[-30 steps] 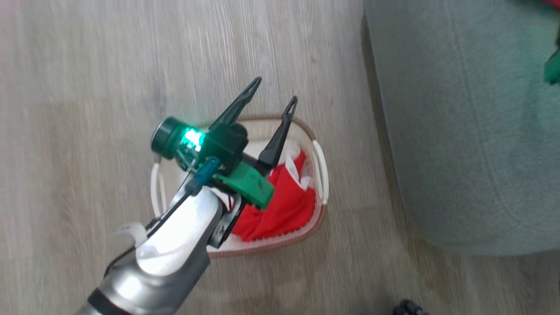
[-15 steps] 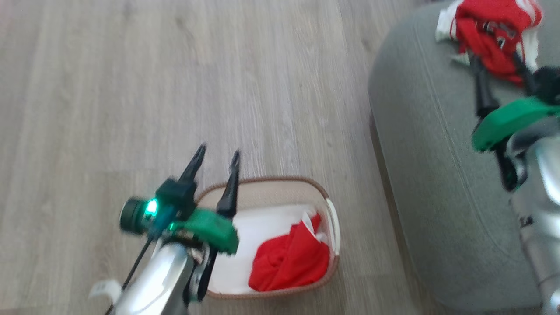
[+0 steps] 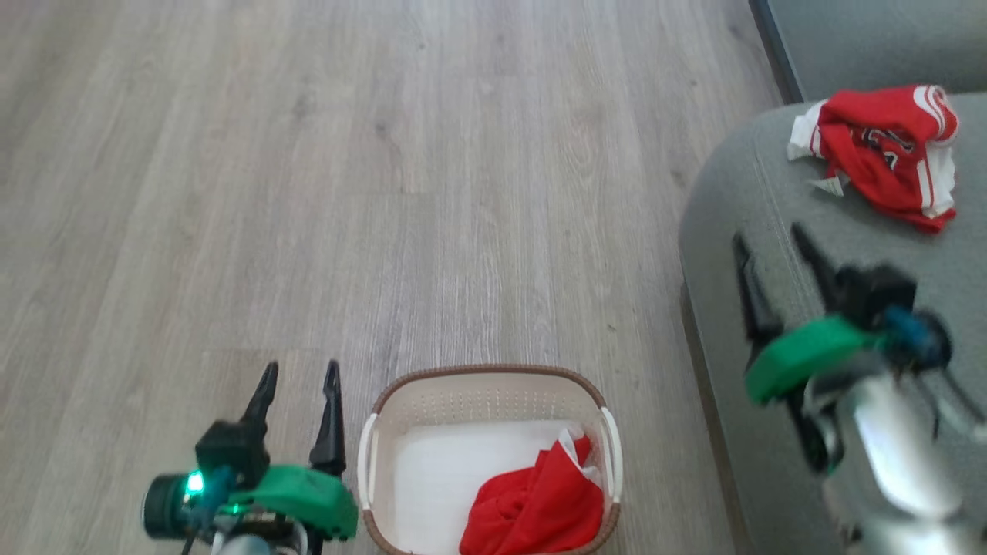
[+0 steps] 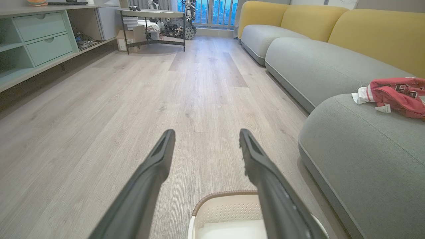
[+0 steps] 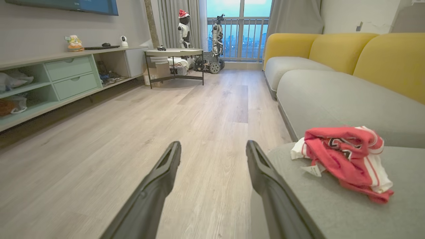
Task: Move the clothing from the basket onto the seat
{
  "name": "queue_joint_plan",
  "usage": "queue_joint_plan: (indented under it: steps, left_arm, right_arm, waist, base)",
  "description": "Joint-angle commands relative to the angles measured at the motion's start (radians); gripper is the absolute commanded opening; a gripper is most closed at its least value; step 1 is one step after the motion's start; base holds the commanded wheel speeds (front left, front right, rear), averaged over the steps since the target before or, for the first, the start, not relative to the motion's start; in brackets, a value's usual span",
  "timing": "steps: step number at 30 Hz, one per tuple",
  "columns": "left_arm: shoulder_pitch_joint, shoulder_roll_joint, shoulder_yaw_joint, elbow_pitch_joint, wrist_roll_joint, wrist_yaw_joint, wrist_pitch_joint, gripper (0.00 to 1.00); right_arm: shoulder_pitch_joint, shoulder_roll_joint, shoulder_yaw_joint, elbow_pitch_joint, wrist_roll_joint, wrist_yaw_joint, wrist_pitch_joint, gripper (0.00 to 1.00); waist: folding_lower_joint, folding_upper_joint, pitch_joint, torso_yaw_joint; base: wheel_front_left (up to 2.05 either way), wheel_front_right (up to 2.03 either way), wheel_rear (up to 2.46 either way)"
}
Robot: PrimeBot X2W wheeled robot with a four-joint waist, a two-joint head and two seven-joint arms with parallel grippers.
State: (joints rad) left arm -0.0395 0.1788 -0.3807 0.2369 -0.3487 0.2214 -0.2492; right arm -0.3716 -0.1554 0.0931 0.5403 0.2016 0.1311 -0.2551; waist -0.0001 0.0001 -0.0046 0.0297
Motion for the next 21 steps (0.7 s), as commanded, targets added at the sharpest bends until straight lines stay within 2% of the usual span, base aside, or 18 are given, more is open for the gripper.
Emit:
queue_joint_plan:
  steps: [1, 8, 21]
  left_arm:
    - [-0.016, 0.003, 0.051, -0.046, 0.013, 0.0, -0.013, 1.0]
    - [0.066, -0.016, 0.098, -0.084, 0.04, -0.012, -0.013, 1.0]
    - [0.108, -0.039, 0.147, -0.078, 0.068, -0.042, -0.013, 1.0]
  right_arm:
    - [0.017, 0.027, 0.004, -0.061, -0.008, 0.0, -0.007, 1.0]
    - [0.174, 0.092, -0.044, -0.165, -0.044, 0.0, -0.007, 1.0]
    - [0.3, 0.105, -0.035, -0.237, -0.005, 0.0, -0.007, 1.0]
  waist:
    - [0.0001, -0.0001, -0.014, 0.016]
    - [0.0001, -0.0001, -0.03, 0.034]
    - [0.0001, -0.0001, -0.046, 0.036]
  base:
    - [0.0, 0.0, 0.0]
    - [0.0, 0.0, 0.0]
    - [0.0, 0.0, 0.0]
